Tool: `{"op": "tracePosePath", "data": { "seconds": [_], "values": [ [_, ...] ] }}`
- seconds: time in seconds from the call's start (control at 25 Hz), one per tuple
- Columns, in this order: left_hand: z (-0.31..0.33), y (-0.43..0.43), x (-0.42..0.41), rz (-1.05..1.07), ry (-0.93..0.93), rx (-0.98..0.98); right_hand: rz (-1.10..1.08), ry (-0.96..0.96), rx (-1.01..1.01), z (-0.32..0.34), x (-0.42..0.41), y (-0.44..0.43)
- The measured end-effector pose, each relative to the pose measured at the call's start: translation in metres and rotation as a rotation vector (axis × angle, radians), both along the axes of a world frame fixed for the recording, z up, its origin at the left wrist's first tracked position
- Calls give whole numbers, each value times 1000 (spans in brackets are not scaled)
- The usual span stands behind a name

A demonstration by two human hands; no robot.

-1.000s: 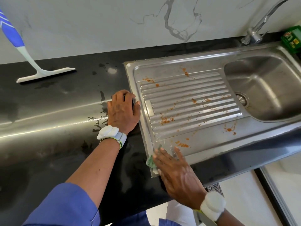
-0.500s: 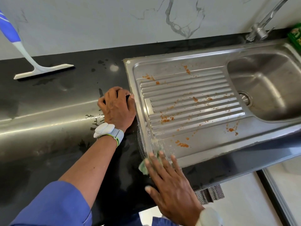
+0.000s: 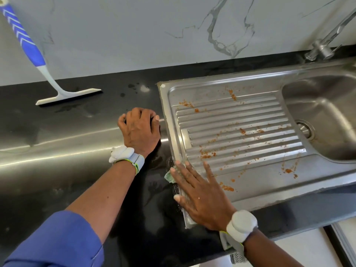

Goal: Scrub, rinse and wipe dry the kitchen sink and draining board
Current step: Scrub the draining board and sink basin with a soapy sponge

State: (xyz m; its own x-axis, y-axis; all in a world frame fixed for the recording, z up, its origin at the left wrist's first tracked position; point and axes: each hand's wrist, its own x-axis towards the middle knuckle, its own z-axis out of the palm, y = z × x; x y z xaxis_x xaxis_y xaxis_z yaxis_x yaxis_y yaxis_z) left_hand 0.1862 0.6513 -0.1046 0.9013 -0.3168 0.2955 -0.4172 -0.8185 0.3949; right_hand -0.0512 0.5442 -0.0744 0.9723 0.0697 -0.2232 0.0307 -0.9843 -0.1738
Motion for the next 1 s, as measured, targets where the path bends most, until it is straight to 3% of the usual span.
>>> {"op": "tracePosePath", "data": {
  "seconds": [0.28, 0.48, 0.6, 0.72, 0.88, 1.0],
  "values": [
    [-2, -18, 51, 68, -24, 61, -368, -14, 133, -22, 183, -22],
    [-10, -27, 67, 10, 49, 156, -19, -71, 107, -11, 111, -39],
    [-16, -29, 74, 9, 138, 184, -190, -91, 8, -28, 187, -68],
    [-13, -28, 73, 6, 151, 177, -337, -71, 168, -25, 258, -59],
    [-14, -27, 73, 8, 138, 188, -38, -131, 281, -22, 211, -56],
    [-14, -28, 74, 29, 118, 175, -152, -244, 296, -25, 203, -91]
  ]
}}
